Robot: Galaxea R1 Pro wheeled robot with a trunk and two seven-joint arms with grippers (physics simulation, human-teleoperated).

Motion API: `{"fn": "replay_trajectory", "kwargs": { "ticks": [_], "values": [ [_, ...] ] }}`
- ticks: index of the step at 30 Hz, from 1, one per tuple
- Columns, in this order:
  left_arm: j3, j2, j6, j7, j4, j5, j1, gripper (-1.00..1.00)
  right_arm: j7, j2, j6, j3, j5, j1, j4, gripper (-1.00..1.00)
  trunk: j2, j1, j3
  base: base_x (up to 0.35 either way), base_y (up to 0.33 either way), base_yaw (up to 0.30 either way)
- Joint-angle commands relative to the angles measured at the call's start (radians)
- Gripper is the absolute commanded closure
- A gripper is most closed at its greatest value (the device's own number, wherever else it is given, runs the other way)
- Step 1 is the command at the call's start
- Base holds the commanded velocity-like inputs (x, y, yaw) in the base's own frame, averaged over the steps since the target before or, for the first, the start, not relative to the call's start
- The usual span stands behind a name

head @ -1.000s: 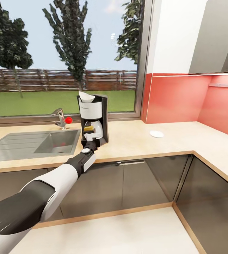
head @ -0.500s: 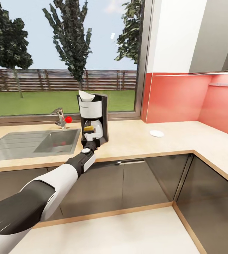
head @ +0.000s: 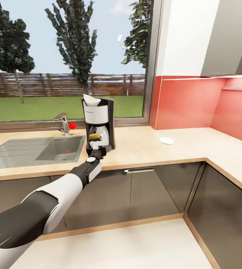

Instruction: Set up a coffee station on the kitchen countertop: keep the coffee maker on the countertop, move the bottle of coffee from the kitchen shelf to the counter next to the coffee maker, place a paper coffee filter on top of the coffee maker, put the saucer next to the coffee maker with the coffee cup on the saucer, and place the electric kettle next to the coffee maker.

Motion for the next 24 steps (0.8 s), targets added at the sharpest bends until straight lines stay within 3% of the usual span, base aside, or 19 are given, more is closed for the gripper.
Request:
{"fn": "replay_trajectory", "kwargs": {
  "ticks": [1, 5, 24],
  "values": [
    [-0.009, 0.000, -0.003, 0.005, 0.001, 0.006, -0.001, 1.00, 0.007, 0.000, -0.006, 0.006, -0.011, -0.001, 0.004, -1.00, -0.001, 0.000, -0.001, 0.000, 0.000, 0.000],
    [-0.009, 0.000, -0.003, 0.005, 0.001, 0.006, -0.001, 1.00, 0.007, 0.000, -0.006, 0.006, -0.011, -0.001, 0.004, -1.00, -0.001, 0.000, -0.001, 0.000, 0.000, 0.000],
    [-0.009, 0.000, -0.003, 0.005, 0.001, 0.006, -0.001, 1.00, 0.007, 0.001, -0.006, 0.006, -0.011, -0.001, 0.004, -1.00, -0.078, 0.042, -0.036, 0.000, 0.000, 0.000]
  ]
}}
